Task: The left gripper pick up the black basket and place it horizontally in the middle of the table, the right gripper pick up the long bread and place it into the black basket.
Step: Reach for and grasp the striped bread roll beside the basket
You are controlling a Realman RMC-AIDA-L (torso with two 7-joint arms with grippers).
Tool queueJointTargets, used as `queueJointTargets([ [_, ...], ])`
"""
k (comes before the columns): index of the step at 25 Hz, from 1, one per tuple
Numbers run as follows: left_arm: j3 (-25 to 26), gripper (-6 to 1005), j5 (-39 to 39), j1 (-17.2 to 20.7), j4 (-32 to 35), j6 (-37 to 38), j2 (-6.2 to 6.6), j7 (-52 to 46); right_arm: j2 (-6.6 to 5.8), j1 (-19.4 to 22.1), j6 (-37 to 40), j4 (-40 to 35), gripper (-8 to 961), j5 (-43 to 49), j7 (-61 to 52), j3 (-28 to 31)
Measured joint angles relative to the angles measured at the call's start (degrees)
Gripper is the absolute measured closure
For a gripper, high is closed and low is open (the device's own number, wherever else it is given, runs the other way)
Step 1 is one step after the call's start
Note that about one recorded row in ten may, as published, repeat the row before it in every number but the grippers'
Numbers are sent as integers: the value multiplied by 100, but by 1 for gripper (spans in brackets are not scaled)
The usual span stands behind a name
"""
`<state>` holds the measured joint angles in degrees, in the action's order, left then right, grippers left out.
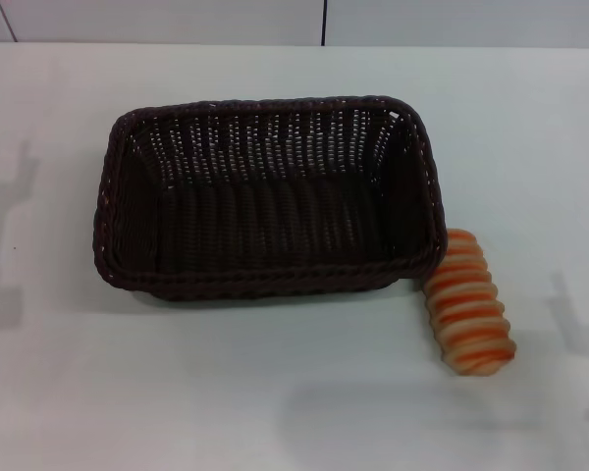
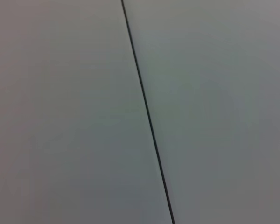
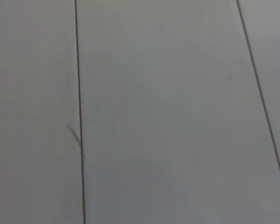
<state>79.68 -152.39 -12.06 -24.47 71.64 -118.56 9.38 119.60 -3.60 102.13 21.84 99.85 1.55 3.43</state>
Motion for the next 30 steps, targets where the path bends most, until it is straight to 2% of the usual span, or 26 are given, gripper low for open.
queueJointTargets([
  [9, 51, 206, 41, -109, 224, -135, 15, -156, 0, -62, -724, 245, 148, 2, 3, -195],
  [15, 54, 206, 44, -180, 293, -182, 17, -173, 4, -284, -1377, 333, 147, 16, 3, -494],
  [16, 38, 206, 44, -214, 309, -204, 18, -174, 4, -384, -1678, 359, 147, 18, 3, -556],
  [21, 18, 206, 24, -268, 361, -220, 18, -176, 4, -565, -2222, 377, 147, 23, -13, -586],
  [30, 6, 206, 3, -274, 371, -230, 17, -179, 2, -734, -2678, 396, 148, -4, -41, -541],
])
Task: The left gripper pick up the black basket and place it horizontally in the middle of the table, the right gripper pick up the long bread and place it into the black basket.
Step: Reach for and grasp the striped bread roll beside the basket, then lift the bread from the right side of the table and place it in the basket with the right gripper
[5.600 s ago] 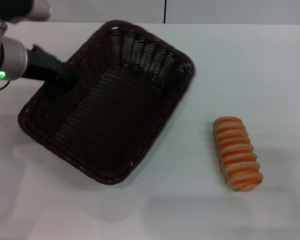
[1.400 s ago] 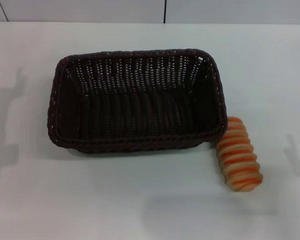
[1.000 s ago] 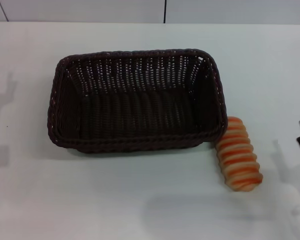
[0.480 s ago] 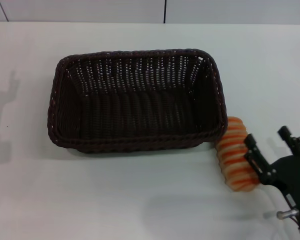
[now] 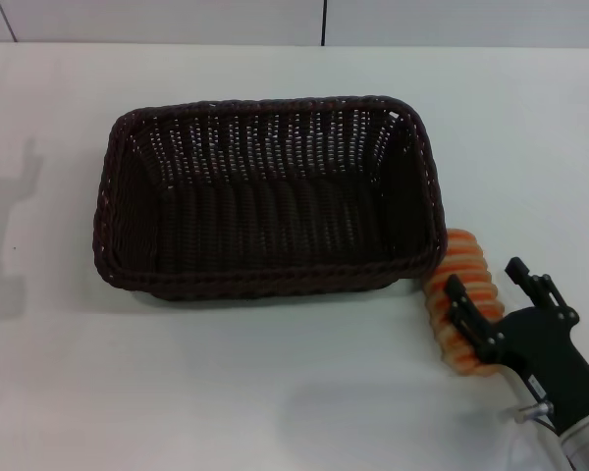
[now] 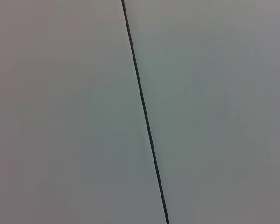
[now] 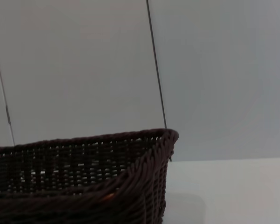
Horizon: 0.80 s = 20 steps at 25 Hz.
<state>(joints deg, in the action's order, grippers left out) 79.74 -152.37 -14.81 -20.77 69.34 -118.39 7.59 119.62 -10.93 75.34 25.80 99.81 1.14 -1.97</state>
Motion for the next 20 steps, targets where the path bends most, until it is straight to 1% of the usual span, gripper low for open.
queueJointTargets([
  [6, -3, 206, -4, -18, 3, 0, 0, -3, 0, -221, -507, 20, 148, -20, -11, 46],
  [11, -3, 206, -4, -35, 3, 0, 0, -4, 0, -286, -793, 92, 147, -28, -25, 188],
  [13, -3, 206, -4, -38, -3, 0, 0, -4, -1, -281, -818, 104, 212, -29, -25, 222],
  [14, -3, 206, -4, -39, -9, 0, 0, -4, -9, -254, -802, 116, 245, -29, -26, 259],
  [16, -3, 206, -5, -39, -26, 1, 0, -4, -16, -228, -726, 118, 268, -31, -28, 272],
  [20, -8, 206, -5, -40, -22, 1, 0, -4, -19, 26, 123, 115, 313, -13, 38, 246],
])
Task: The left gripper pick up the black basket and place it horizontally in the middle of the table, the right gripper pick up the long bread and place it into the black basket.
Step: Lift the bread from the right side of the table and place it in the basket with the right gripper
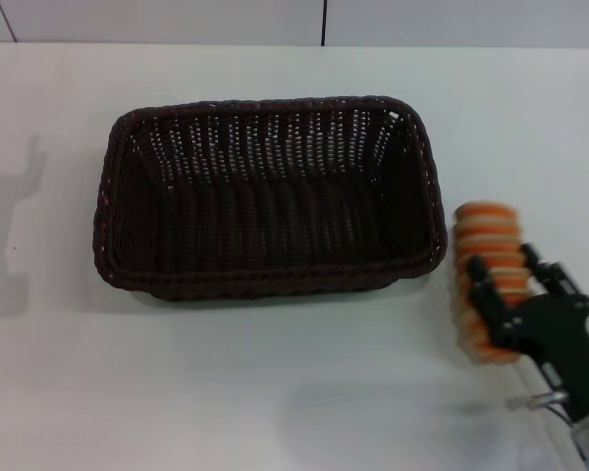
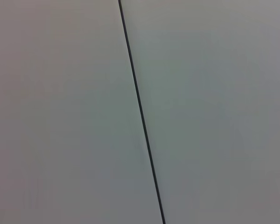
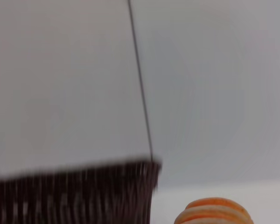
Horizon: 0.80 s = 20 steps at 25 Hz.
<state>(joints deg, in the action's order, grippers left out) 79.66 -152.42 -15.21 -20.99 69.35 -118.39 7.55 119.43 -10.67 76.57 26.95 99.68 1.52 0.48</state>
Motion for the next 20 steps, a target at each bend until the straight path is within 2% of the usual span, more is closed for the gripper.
queueJointTargets([
  [1, -1, 206, 5, 0, 7, 0, 0, 0, -1, 171, 723, 2, 324, 40, 15, -55],
  [2, -2, 206, 3, 0, 10, 0, 0, 0, -1, 171, 723, 2, 332, 40, 15, -55],
  [4, -3, 206, 3, 3, 12, 0, 0, 0, -5, 311, 1410, 0, 349, 99, 18, -117],
  [6, -3, 206, 1, 9, 16, 0, -1, 0, -4, 446, 2486, -19, 365, 301, 20, -201],
  [7, -3, 206, 1, 9, 16, 0, -1, 0, -4, 446, 2486, -19, 370, 301, 20, -201],
  [9, -3, 206, 1, 3, 21, 0, -4, 0, -3, 432, 2976, -28, 380, 474, 20, -232],
  [11, -3, 206, 4, 0, 23, 0, -9, 0, 4, 188, 3308, -52, 390, 622, 8, -233],
  [12, -3, 206, 1, 0, 23, 0, -8, 0, 4, 188, 3308, -52, 395, 622, 8, -233],
  [15, -3, 206, 12, 12, 15, 4, -9, -39, 4, -233, 3127, -143, 410, 603, -38, -179],
  [16, -3, 206, 33, 21, 27, 4, -8, -154, 5, -527, 2780, -205, 415, 598, -48, -73],
  [17, -3, 206, 33, 21, 27, 4, -8, -154, 5, -527, 2780, -205, 422, 598, -48, -73],
  [20, -1, 206, 35, 26, 78, 0, -2, -367, 5, -871, 2240, -255, 441, 595, -49, 165],
])
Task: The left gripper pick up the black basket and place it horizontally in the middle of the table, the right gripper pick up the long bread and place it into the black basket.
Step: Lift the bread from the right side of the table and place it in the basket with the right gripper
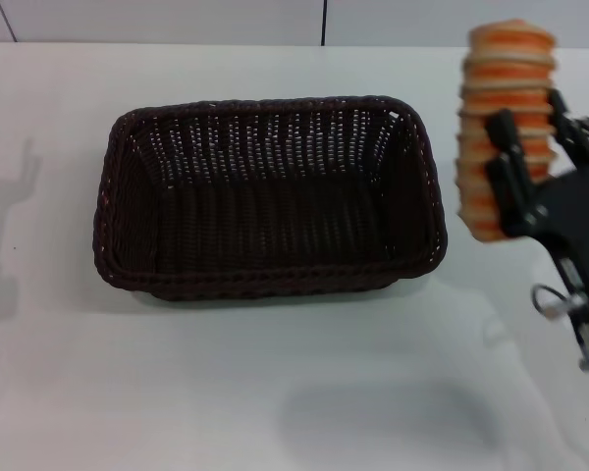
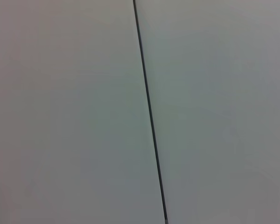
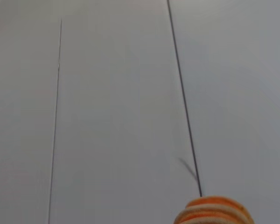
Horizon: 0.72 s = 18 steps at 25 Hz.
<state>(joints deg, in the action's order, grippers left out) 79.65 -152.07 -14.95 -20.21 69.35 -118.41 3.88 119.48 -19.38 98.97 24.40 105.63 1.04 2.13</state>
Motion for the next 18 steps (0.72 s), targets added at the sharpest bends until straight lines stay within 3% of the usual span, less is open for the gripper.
queueJointTargets([
  [6, -3, 206, 2, 26, 14, -1, 0, -45, -5, -605, -1002, -55, 520, 8, -145, 232],
  [16, -2, 206, -20, -43, 85, -67, -3, -50, -3, -860, -2013, 222, 577, 112, -157, 435],
  [18, -2, 206, -25, -58, 88, -85, 0, -51, -3, -874, -2109, 244, 529, 124, -157, 483],
])
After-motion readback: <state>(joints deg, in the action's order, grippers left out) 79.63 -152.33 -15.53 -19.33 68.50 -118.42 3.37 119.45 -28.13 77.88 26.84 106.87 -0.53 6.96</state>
